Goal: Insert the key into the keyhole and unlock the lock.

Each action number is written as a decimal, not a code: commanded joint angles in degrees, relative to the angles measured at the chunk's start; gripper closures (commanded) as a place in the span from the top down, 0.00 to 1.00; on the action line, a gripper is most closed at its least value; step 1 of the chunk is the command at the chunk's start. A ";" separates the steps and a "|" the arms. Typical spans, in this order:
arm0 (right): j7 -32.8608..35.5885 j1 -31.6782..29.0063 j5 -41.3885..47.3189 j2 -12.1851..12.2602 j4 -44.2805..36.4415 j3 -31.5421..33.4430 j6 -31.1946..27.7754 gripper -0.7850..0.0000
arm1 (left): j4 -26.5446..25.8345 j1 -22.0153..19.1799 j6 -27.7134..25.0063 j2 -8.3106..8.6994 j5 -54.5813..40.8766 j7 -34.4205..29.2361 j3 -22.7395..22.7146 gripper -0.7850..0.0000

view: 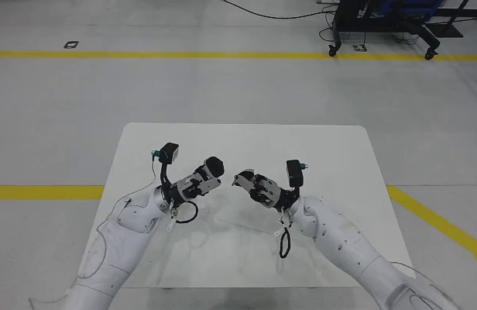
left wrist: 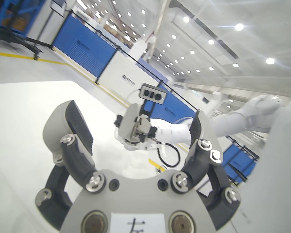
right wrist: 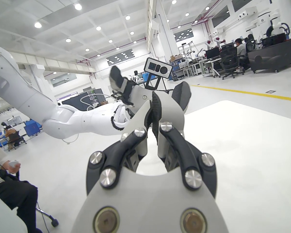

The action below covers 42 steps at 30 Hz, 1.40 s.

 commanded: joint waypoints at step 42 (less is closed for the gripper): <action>1.66 7.88 16.78 0.22 6.61 -12.56 0.00 0.00 | 5.22 -5.27 0.00 2.14 5.90 -3.40 4.62 0.15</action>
